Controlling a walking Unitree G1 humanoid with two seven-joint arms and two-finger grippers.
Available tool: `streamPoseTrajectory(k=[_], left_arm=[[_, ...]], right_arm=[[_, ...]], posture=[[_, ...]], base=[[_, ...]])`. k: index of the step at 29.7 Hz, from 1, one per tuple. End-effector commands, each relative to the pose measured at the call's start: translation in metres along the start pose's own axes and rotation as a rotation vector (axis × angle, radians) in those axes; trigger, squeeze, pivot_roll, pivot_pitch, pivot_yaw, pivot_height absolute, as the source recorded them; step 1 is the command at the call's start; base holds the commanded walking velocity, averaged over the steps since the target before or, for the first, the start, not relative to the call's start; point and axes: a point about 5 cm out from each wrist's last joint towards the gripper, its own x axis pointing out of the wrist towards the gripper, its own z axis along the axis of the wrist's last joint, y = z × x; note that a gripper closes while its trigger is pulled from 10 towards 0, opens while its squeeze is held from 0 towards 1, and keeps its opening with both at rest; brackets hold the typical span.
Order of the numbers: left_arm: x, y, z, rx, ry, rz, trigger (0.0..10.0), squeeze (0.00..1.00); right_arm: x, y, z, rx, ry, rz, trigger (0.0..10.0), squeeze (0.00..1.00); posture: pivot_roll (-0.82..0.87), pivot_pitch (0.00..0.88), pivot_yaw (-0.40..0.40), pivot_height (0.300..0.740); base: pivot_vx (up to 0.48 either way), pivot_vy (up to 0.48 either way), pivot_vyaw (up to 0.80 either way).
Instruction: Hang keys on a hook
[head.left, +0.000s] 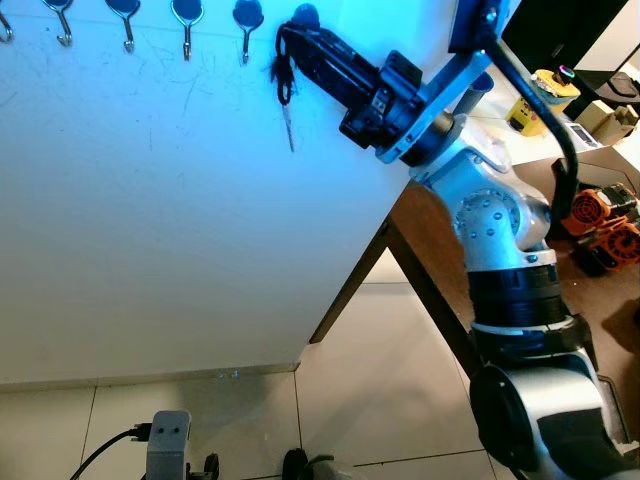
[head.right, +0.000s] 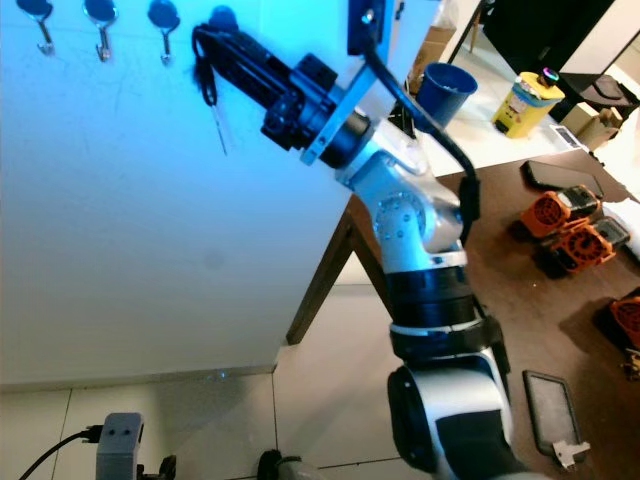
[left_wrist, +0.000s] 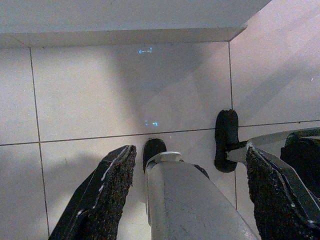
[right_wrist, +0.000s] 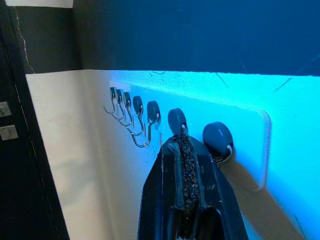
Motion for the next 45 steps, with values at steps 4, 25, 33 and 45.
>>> streamPoseTrajectory(k=[4, 25, 33, 45], left_arm=[[-0.013, -0.016, -0.044, -0.032, 0.167, -0.043, 10.0, 0.0], [-0.01, -0.017, -0.038, -0.008, 0.166, -0.051, 10.0, 0.0], [-0.01, -0.011, -0.037, 0.024, 0.171, -0.056, 10.0, 0.0], [-0.008, -0.006, -0.031, 0.033, 0.158, -0.052, 10.0, 0.0]], right_arm=[[-0.016, 0.001, 0.027, -0.034, -0.104, 0.001, 10.0, 0.0], [-0.023, 0.025, 0.019, 0.089, -0.198, 0.149, 10.0, 0.0], [-0.021, 0.04, -0.006, 0.138, -0.157, 0.176, 10.0, 0.0], [-0.021, 0.036, -0.004, 0.162, -0.212, 0.132, 10.0, 0.0]], posture=[[-0.06, 0.131, -0.139, 0.74], [-0.09, 0.095, -0.119, 0.74], [-0.12, 0.092, -0.084, 0.74], [-0.1, 0.092, -0.073, 0.74]], base=[[0.0, 0.0, 0.0], [0.0, 0.0, 0.0], [0.0, 0.0, 0.0], [0.0, 0.0, 0.0]])
